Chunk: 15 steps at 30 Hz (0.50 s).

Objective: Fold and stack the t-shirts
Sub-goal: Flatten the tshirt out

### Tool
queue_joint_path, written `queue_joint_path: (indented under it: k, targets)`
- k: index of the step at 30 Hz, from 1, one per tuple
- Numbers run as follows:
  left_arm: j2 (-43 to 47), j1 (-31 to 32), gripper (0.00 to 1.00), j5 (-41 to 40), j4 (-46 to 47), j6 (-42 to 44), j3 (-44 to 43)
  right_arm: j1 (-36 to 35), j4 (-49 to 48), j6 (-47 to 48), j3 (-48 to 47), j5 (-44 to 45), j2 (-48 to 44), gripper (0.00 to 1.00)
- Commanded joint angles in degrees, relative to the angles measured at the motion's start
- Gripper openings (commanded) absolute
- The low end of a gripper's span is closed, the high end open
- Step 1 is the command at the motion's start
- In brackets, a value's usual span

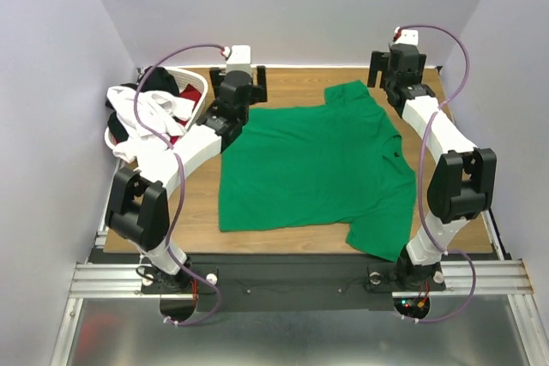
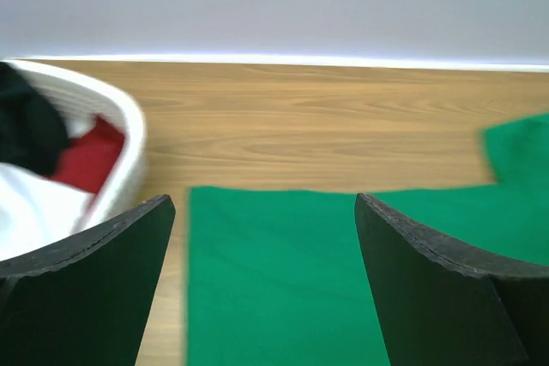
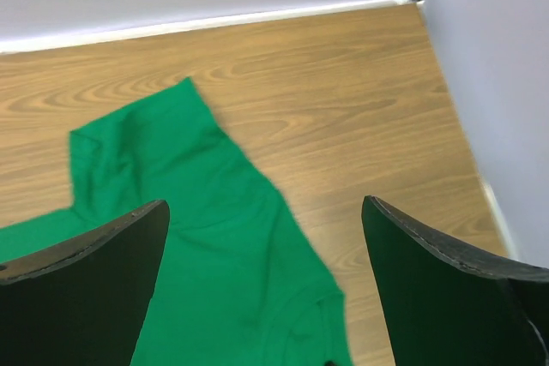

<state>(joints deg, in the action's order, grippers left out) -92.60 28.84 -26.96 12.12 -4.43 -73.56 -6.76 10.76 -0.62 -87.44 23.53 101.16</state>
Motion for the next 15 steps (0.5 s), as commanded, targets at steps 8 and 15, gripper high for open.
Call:
queue_joint_path:
  k: [8, 15]
  targets:
    - [-7.6, 4.7, 0.99, 10.3, 5.4, -11.4, 9.1, -0.1, -4.0, -10.8, 17.1, -16.9, -4.0, 1.0]
    - [-13.3, 2.4, 0.99, 14.1, 6.2, -12.4, 7.4, 0.1, -3.2, -11.9, 17.5, -16.7, 1.2, 1.0]
